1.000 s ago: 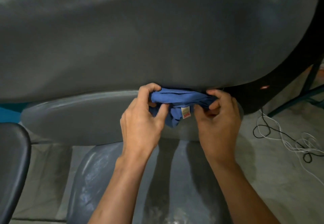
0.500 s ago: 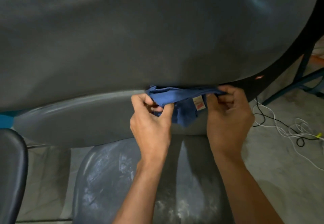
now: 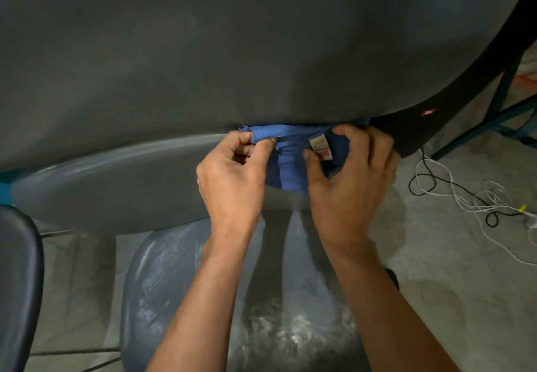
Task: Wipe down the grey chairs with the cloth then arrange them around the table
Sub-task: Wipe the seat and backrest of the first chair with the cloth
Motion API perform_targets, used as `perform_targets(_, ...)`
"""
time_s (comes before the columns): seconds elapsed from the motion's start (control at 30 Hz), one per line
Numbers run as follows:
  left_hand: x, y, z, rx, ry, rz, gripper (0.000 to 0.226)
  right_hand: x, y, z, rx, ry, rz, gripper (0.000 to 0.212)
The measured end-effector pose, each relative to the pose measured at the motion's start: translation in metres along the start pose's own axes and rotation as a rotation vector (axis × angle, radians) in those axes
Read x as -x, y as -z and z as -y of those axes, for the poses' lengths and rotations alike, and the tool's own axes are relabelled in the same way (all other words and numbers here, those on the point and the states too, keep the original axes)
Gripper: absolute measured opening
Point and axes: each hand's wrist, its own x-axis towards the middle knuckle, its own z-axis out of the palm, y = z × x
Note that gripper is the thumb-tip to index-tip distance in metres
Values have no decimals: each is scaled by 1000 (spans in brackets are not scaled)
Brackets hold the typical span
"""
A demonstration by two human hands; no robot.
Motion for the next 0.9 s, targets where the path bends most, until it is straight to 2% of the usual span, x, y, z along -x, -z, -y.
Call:
perform_targets(0.13, 1, 3, -3, 16, 29, 33, 9, 15, -4, 7, -59, 122, -44, 31)
perform_targets(0.3, -2, 6, -6, -36, 3, 65, 9, 22, -13, 5, 15, 87, 19, 47)
perform_targets(0.43, 4, 15, 0, -48, -70, 157, 9, 49, -24, 7, 180, 117, 171, 72)
perform_targets(0.53, 9, 28, 17, -106, -173, 184, 19, 49, -41, 10, 213, 80, 171, 72)
perform_targets(0.63, 6, 46, 42, -198, -220, 65, 21, 47, -47, 9, 198, 63, 131, 63)
perform_targets(0.73, -5, 65, 62, -304, -190, -166, 24, 51, -47, 13, 189, 15, 102, 59)
perform_targets(0.8, -12, 72, 70, -332, -153, -283, 25, 51, -49, 20, 152, -63, 76, 62)
perform_targets(0.9, -14, 69, 72, -306, -148, -334, 34, 45, -50, 29, 89, -212, 55, 73)
